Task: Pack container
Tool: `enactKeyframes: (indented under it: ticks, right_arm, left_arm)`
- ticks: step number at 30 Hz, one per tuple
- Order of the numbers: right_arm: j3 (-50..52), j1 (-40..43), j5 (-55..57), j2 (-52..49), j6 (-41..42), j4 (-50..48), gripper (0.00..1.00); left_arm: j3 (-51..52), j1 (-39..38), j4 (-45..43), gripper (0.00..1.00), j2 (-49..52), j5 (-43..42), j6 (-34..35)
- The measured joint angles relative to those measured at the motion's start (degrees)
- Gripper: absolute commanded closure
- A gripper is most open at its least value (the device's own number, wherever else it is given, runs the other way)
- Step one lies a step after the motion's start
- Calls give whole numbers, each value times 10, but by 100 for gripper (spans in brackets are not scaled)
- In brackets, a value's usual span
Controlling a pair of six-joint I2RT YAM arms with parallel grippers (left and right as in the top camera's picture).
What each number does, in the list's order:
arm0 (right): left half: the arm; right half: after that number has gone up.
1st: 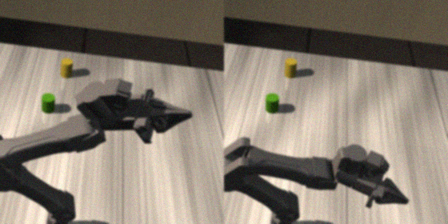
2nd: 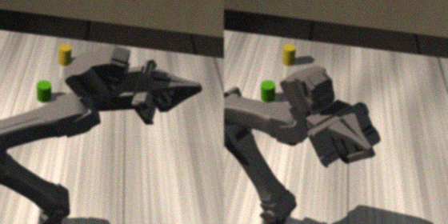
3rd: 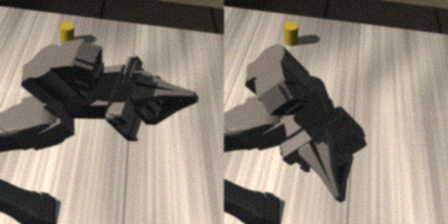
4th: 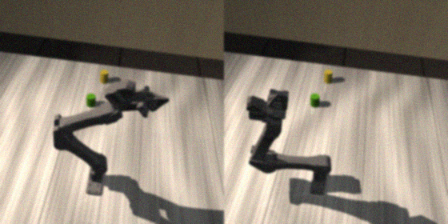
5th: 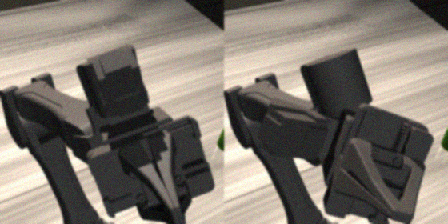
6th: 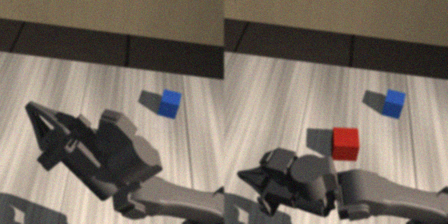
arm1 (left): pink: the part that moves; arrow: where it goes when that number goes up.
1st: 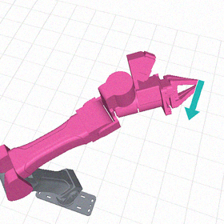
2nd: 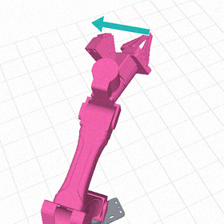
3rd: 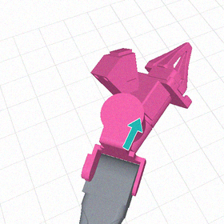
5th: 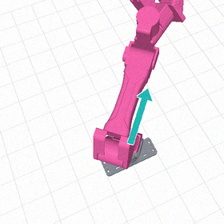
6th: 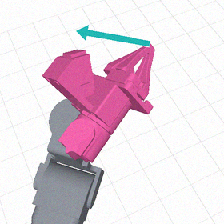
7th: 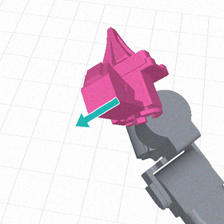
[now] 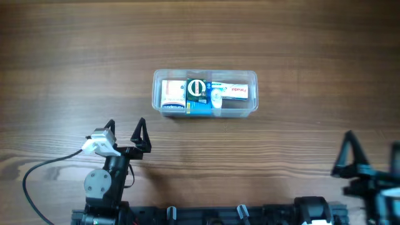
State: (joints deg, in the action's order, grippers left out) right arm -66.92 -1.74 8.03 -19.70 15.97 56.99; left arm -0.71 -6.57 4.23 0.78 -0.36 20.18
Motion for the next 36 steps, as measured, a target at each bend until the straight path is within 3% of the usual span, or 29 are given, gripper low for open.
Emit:
enactKeyframes:
  ticks: [10, 17, 26, 36]
  right_arm:
    - [365, 0, -39, 117, 39, -382, 0]
    - [525, 0, -109, 141, -24, -593, 0]
    - [615, 0, -149, 183, -114, -618, 0]
    - [650, 0, -162, 186, -137, -601, 0]
  left_arm:
    - [0, 0, 0, 0, 0, 0, 0]
    - [0, 0, 0, 0, 0, 0, 0]
    - [0, 0, 0, 0, 0, 0, 0]
    - [0, 0, 0, 0, 0, 0, 0]
